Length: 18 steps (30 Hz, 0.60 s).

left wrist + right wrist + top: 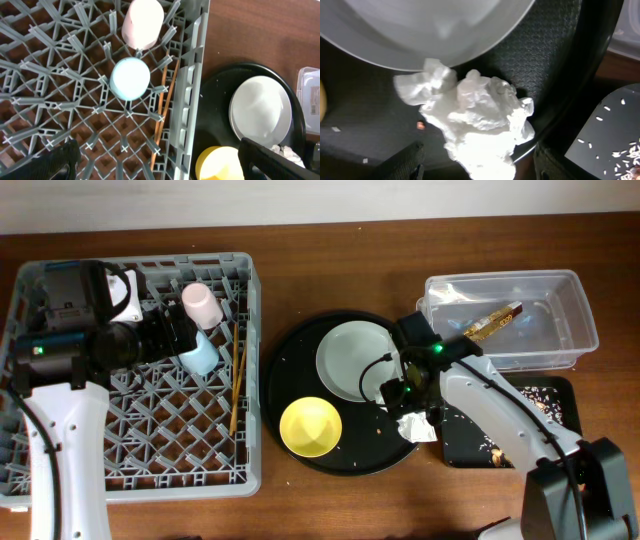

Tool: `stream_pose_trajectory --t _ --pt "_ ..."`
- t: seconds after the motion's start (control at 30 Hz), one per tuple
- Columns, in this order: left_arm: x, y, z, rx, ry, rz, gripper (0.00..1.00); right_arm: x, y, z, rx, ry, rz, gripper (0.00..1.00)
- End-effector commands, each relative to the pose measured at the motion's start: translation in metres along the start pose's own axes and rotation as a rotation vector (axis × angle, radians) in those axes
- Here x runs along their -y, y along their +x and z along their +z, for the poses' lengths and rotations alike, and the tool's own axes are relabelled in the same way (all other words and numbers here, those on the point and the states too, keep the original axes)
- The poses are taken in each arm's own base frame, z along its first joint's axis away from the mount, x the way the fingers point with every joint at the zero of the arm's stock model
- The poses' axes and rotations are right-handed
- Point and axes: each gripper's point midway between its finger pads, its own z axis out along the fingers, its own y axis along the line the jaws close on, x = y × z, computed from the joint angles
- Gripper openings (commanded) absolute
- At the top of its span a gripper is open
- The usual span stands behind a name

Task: Sort waste into correct bins and load items into the dishwasher rack
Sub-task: 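Pick the tissue and drop it into the clear bin with right gripper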

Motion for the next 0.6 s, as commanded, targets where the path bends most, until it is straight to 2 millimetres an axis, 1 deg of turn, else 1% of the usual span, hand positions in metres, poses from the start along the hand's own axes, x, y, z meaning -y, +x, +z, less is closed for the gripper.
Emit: stream_pose_trajectory --t 0.0,0.03,0.07,0.1,0.13,0.17,0.23,0.27,0.3,0.33,0.37,0.4,0.43,0.47,0.5,0.53,0.57 --pt "0.0 -0.002 -0.002 0.01 0.0 -0.009 0.99 0.005 0.01 0.018 0.001 0.033 0.042 0.68" --pt "0.0 -0.002 -0.003 0.01 0.0 -0.009 0.99 0.005 0.014 0.027 0.006 0.032 0.058 0.68" --pt "0.0 -0.002 -0.002 0.01 0.0 -0.009 0.99 0.001 0.018 0.034 0.007 0.005 0.063 0.67" --pt "0.0 -0.002 -0.002 0.01 0.0 -0.009 0.99 -0.004 0.019 0.037 0.005 -0.026 0.063 0.67" --pt "0.0 -0.002 -0.002 0.01 0.0 -0.008 0.99 -0.009 0.022 0.038 -0.005 -0.052 0.063 0.62" --pt "0.0 -0.002 -0.003 0.01 0.0 -0.009 0.99 -0.011 0.023 0.038 -0.01 -0.067 0.063 0.54" --pt "0.0 -0.002 -0.003 0.01 0.0 -0.009 0.99 -0.015 0.025 0.038 -0.02 -0.088 0.064 0.41" --pt "0.0 -0.002 -0.003 0.01 0.0 -0.008 0.99 -0.018 0.028 0.037 -0.032 -0.105 0.063 0.23" --pt "0.0 -0.002 -0.002 0.01 0.0 -0.008 0.99 -0.021 0.028 0.031 -0.046 -0.123 0.065 0.15" --pt "0.0 -0.002 -0.003 0.01 0.0 -0.008 0.99 -0.026 0.022 0.02 -0.049 -0.153 0.066 0.1" --pt "0.0 -0.002 -0.002 0.01 0.0 -0.009 0.99 -0.034 0.006 -0.009 -0.033 -0.192 0.057 0.04" --pt "0.0 -0.002 -0.003 0.01 0.0 -0.008 0.99 -0.035 -0.01 -0.04 -0.008 -0.194 0.054 0.04" --pt "0.0 -0.002 -0.003 0.01 0.0 -0.008 0.99 -0.033 -0.029 -0.073 0.047 -0.195 0.042 0.04" --pt "0.0 -0.002 -0.003 0.01 0.0 -0.009 0.99 -0.023 -0.047 -0.1 0.108 -0.186 0.067 0.04" --pt "0.0 -0.002 -0.003 0.01 0.0 -0.008 0.99 0.006 -0.073 -0.131 0.219 -0.168 0.137 0.04" --pt "0.0 -0.002 -0.003 0.01 0.0 -0.009 0.99 0.033 -0.087 -0.144 0.284 -0.155 0.21 0.04" --pt "0.0 -0.002 -0.002 0.01 0.0 -0.008 0.99 0.082 -0.097 -0.147 0.349 -0.131 0.374 0.04"
